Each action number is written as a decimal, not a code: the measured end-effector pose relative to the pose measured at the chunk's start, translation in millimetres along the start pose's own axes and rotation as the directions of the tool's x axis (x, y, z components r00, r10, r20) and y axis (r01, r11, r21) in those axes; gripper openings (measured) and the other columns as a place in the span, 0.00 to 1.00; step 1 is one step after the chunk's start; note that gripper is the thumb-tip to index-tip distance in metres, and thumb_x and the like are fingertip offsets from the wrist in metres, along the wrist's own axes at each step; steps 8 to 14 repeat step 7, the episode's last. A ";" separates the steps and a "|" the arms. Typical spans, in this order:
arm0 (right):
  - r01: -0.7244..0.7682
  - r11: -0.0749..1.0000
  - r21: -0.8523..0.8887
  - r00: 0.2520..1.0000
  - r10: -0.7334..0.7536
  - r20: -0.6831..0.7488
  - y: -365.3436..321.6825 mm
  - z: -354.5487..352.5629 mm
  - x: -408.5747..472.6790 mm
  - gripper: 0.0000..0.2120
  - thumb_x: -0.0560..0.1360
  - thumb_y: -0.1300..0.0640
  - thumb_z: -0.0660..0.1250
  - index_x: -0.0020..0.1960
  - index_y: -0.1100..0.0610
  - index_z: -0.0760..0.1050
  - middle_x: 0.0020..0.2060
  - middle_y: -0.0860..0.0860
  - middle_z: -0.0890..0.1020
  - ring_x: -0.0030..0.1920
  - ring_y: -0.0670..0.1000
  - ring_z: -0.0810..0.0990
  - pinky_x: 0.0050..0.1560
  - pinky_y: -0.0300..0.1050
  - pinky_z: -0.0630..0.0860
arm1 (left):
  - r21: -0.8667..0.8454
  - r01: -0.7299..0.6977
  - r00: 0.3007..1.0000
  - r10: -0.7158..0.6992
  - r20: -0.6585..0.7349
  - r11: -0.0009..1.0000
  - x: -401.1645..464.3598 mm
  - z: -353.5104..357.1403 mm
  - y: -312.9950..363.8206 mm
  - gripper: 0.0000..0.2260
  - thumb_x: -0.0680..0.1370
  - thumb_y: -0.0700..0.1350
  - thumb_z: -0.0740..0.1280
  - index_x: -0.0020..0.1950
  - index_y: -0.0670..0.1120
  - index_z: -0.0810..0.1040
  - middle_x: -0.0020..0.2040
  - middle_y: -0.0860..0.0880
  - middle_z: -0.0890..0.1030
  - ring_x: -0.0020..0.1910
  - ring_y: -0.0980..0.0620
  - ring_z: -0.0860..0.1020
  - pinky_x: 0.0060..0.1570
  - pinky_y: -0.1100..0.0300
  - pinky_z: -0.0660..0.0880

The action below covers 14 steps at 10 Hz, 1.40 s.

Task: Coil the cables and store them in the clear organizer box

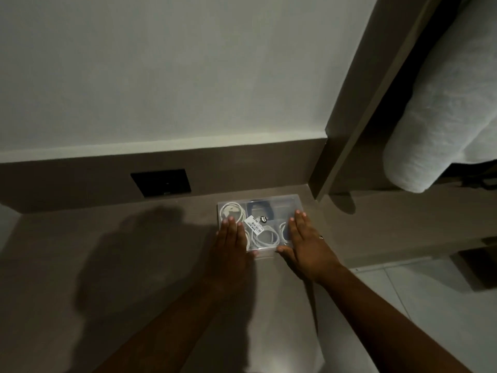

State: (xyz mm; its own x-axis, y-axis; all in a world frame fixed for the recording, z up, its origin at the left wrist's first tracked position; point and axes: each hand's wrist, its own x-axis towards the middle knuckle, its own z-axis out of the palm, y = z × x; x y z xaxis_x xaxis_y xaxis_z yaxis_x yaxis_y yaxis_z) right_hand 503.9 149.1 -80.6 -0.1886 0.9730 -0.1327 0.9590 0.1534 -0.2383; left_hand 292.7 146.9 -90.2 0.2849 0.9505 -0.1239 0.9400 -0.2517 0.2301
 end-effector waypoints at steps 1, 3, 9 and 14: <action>-0.002 1.000 -0.013 1.000 0.002 0.014 10.4 -6.1 21.7 0.39 0.78 0.36 0.50 0.77 0.59 0.43 0.78 0.58 0.43 0.77 0.56 0.40 0.72 0.46 0.40 | -0.018 0.019 1.000 -0.019 -0.009 1.000 24.6 1.1 0.8 0.33 0.81 0.57 0.52 0.77 0.40 0.43 0.78 0.38 0.41 0.77 0.40 0.39 0.76 0.46 0.43; 0.028 0.999 -0.021 1.000 -0.028 -0.004 16.0 -6.3 45.8 0.38 0.78 0.37 0.50 0.77 0.60 0.44 0.78 0.59 0.44 0.77 0.57 0.41 0.73 0.47 0.39 | -0.014 0.023 1.000 -0.023 0.019 1.000 48.3 1.9 -9.6 0.33 0.80 0.59 0.50 0.76 0.42 0.41 0.78 0.39 0.39 0.77 0.42 0.37 0.75 0.49 0.39; 0.021 1.000 0.023 0.999 -0.020 -0.029 -7.9 -49.9 43.7 0.42 0.76 0.35 0.54 0.77 0.59 0.41 0.78 0.58 0.41 0.77 0.56 0.39 0.75 0.54 0.44 | 0.018 0.063 0.998 -0.063 -0.014 0.998 34.7 -53.4 -30.4 0.41 0.74 0.69 0.48 0.77 0.43 0.45 0.79 0.41 0.45 0.78 0.43 0.44 0.75 0.48 0.46; 0.021 1.000 0.023 0.999 -0.020 -0.029 -7.9 -49.9 43.7 0.42 0.76 0.35 0.54 0.77 0.59 0.41 0.78 0.58 0.41 0.77 0.56 0.39 0.75 0.54 0.44 | 0.018 0.063 0.998 -0.063 -0.014 0.998 34.7 -53.4 -30.4 0.41 0.74 0.69 0.48 0.77 0.43 0.45 0.79 0.41 0.45 0.78 0.43 0.44 0.75 0.48 0.46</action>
